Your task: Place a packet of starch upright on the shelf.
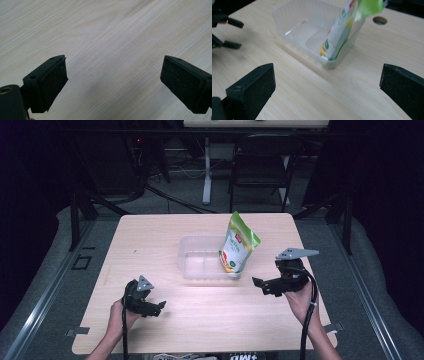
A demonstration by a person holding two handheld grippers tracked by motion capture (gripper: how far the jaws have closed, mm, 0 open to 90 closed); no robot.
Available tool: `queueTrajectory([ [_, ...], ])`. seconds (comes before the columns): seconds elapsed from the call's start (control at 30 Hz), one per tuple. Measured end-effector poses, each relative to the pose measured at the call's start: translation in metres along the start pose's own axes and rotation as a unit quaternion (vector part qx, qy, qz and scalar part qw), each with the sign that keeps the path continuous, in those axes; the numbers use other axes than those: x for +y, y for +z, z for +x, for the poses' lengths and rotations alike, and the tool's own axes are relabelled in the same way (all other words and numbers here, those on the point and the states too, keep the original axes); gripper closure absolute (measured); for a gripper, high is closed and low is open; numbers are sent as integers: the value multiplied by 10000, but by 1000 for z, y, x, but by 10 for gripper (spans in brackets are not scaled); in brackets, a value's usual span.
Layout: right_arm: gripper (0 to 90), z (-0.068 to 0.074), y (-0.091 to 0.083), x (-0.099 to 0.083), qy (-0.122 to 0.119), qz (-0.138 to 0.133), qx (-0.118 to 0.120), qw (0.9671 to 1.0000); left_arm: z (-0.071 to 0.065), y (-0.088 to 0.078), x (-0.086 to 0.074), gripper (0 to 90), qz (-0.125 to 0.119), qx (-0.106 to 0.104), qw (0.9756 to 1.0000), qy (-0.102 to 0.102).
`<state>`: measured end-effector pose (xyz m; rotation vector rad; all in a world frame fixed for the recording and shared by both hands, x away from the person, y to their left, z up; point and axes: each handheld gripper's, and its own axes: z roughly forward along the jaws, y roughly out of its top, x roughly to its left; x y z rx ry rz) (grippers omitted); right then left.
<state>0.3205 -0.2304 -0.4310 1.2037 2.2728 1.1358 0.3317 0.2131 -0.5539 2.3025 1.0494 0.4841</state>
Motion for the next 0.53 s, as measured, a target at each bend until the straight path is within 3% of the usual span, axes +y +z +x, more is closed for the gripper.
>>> queueTrajectory([
  [0.13, 0, -1, 3, -24, -49, 288, -36, 9996, 0, 1, 0, 68, -6, -21, 10000, -11],
  [0.23, 0, -5, 9, -44, -100, 399, 65, 9991, -1, 1, 0, 68, -4, -29, 10000, -12],
  [0.53, 34, -19, 22, -85, 184, 763, 62, 9969, 0, 1, 0, 68, -21, -47, 10000, -3],
])
